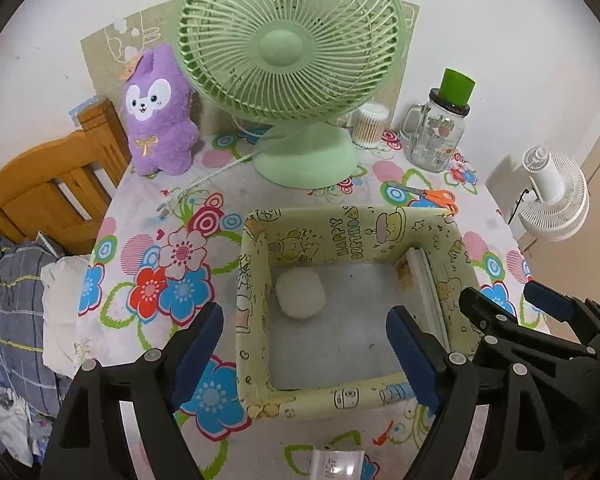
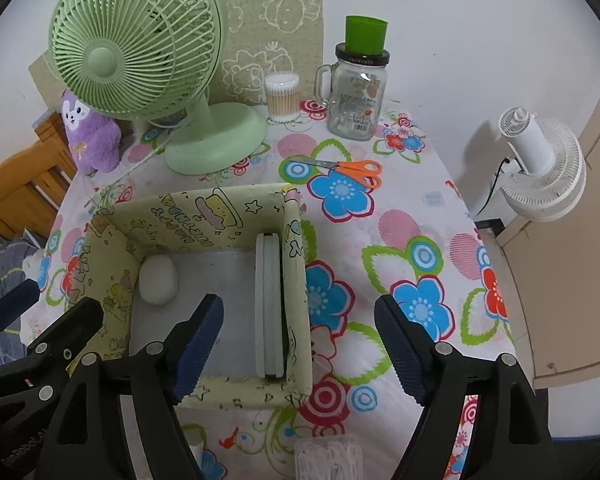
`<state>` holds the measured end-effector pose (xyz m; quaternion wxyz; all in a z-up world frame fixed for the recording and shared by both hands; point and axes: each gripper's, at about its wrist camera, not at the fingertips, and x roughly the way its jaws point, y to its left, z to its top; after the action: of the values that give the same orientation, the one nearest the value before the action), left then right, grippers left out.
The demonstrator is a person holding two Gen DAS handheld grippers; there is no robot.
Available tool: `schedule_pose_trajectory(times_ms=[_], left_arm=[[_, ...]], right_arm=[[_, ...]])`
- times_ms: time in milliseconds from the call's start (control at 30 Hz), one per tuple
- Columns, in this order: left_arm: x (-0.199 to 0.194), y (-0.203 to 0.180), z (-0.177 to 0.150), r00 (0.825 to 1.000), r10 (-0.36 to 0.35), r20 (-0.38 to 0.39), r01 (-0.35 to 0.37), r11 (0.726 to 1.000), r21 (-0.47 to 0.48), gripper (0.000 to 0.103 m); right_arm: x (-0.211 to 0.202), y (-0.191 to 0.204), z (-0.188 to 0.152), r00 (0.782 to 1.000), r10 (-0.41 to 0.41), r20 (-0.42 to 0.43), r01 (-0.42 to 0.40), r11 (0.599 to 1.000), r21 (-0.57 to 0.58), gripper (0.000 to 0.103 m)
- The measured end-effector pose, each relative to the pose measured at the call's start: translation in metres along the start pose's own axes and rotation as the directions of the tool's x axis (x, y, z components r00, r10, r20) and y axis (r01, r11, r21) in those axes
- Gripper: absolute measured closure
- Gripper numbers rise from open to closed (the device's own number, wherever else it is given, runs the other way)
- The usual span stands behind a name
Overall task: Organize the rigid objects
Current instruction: 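Lower and release the puck with the left tool while the right tool releases the remote into the box, then withdraw both tools from the box toward the remaining items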
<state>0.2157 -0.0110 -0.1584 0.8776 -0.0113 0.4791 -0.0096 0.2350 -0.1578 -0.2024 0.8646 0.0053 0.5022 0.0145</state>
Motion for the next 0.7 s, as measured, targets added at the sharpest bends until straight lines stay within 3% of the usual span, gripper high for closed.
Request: schedule_pose_trajectory(times_ms=[567,700], left_arm=[[-0.050,-0.008,-0.016,0.998,0.010,0.061,-0.011,1.000,0.013,0.010],[-0.060,-0.009,-0.021,0.997,0.008,0.073,-0.009,1.000,0.018,0.008]], right_arm=[[-0.048,-0.011,-0.017,0.999,0.034,0.031,-0.035,0.999,0.019,0.022],[-0.059,-0.013,-0.021,0.998,0.032,0.046,-0.033,0.999,0.018,0.017]])
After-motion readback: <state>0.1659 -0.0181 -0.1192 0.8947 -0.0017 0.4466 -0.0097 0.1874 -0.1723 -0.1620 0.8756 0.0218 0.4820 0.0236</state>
